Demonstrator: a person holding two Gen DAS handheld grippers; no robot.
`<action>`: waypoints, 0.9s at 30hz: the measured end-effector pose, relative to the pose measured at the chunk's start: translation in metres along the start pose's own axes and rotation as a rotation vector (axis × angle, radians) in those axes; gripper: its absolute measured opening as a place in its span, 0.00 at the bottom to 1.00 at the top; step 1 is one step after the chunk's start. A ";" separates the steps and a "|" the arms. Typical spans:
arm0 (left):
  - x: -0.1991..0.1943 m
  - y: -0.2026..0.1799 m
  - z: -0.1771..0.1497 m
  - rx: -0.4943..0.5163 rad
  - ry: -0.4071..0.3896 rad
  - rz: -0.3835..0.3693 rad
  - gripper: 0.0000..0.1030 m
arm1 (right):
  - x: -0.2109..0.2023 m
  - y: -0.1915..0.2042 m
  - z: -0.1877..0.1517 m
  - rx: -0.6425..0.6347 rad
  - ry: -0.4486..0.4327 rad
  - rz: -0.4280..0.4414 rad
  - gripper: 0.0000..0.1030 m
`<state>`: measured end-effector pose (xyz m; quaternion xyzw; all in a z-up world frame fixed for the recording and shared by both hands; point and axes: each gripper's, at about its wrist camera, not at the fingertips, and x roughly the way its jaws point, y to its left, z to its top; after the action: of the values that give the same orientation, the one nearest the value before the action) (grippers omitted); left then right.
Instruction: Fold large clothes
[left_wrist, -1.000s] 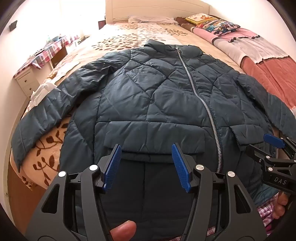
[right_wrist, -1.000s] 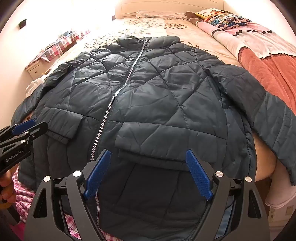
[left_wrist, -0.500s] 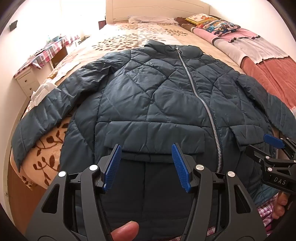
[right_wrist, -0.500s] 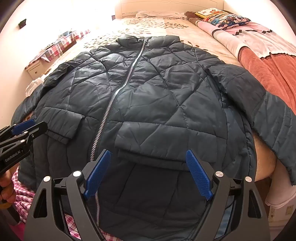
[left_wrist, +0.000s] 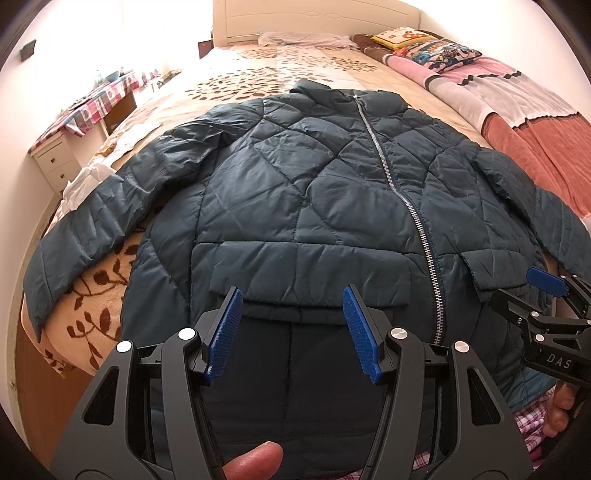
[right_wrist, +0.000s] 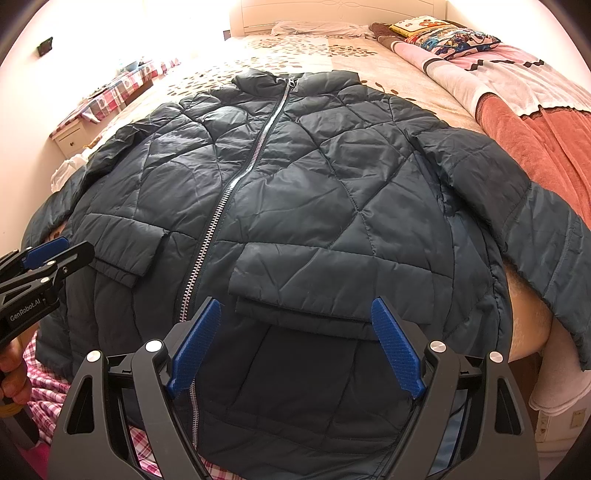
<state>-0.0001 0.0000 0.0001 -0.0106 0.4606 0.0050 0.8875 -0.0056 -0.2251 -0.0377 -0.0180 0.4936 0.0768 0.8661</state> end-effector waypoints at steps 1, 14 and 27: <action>0.000 0.000 0.000 0.000 0.000 0.000 0.55 | 0.000 0.000 0.000 0.000 0.000 0.000 0.80; 0.000 0.000 0.000 0.001 0.000 0.000 0.55 | 0.000 -0.001 0.000 0.000 0.000 0.000 0.80; 0.000 0.000 0.000 0.001 -0.001 0.000 0.55 | 0.000 -0.003 -0.001 0.003 0.001 0.001 0.80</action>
<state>0.0000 0.0001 0.0001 -0.0101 0.4603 0.0050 0.8877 -0.0059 -0.2284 -0.0378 -0.0162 0.4940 0.0765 0.8659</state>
